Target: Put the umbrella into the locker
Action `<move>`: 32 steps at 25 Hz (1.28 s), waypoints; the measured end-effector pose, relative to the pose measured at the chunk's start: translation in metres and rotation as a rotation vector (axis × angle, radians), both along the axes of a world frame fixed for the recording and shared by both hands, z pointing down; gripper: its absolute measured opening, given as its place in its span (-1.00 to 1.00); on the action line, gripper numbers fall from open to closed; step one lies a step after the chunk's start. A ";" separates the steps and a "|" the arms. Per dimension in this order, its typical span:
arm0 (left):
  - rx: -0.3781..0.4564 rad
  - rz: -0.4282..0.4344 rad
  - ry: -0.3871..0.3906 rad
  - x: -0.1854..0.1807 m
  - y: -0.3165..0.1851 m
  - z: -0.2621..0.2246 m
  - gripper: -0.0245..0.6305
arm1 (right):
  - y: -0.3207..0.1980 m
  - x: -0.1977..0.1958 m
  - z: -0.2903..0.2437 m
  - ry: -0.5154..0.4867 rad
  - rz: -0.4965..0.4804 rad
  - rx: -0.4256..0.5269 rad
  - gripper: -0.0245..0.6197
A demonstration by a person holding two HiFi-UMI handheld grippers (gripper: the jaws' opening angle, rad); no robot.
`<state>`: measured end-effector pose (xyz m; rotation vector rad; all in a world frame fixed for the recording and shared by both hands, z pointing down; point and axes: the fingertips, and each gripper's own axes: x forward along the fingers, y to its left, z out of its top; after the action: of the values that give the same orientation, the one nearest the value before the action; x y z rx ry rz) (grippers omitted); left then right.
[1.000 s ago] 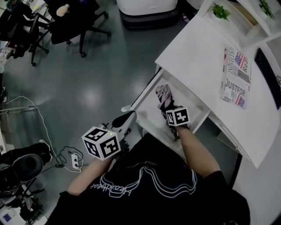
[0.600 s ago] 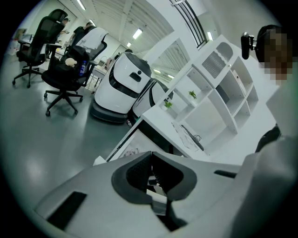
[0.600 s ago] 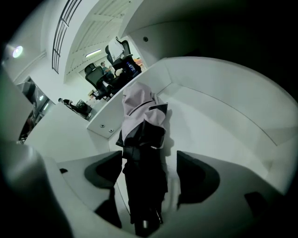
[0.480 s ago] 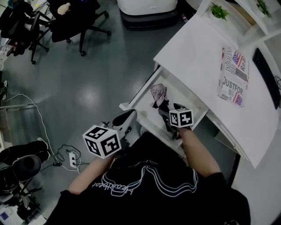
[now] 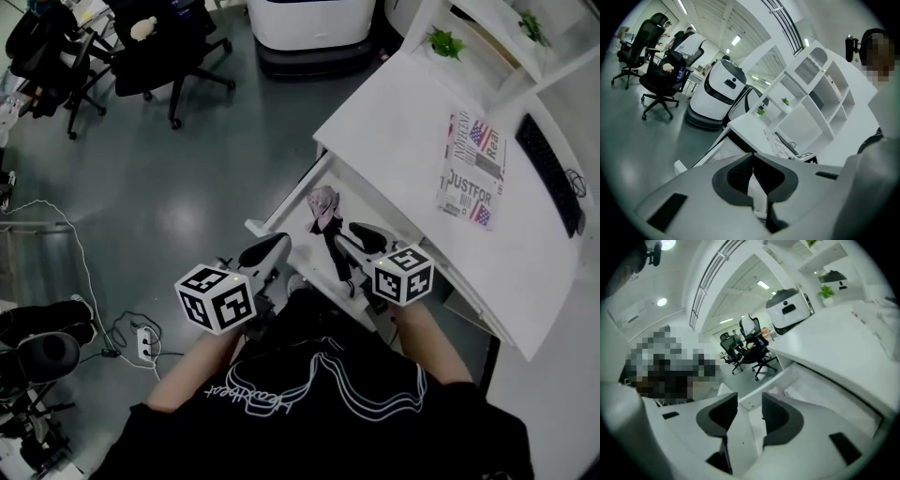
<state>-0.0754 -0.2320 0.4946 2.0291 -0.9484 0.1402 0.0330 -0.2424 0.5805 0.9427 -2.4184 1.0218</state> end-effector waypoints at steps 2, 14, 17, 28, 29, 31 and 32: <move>0.018 0.004 0.004 0.004 0.004 -0.013 -0.91 | 0.006 -0.001 -0.034 -0.016 -0.051 0.059 -0.48; 0.210 0.058 0.057 0.043 0.030 -0.104 -0.91 | 0.037 0.014 -0.160 -0.138 -0.139 0.247 -0.91; 0.251 0.070 0.040 0.050 0.042 -0.114 -0.91 | 0.043 0.017 -0.177 -0.159 -0.142 0.292 -0.91; 0.364 0.073 0.039 0.067 0.067 -0.147 -0.91 | 0.058 0.034 -0.224 -0.218 -0.127 0.397 -0.91; 0.367 0.072 0.039 0.067 0.068 -0.148 -0.91 | 0.060 0.035 -0.225 -0.219 -0.129 0.399 -0.91; 0.368 0.069 0.039 0.067 0.069 -0.148 -0.91 | 0.064 0.035 -0.226 -0.215 -0.130 0.401 -0.91; 0.368 0.069 0.040 0.067 0.069 -0.148 -0.91 | 0.066 0.036 -0.225 -0.214 -0.129 0.400 -0.91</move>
<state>-0.0084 -0.1633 0.3469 2.3928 -0.9315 -0.0413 0.0693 -0.1768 0.3552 0.8144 -2.8895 0.6314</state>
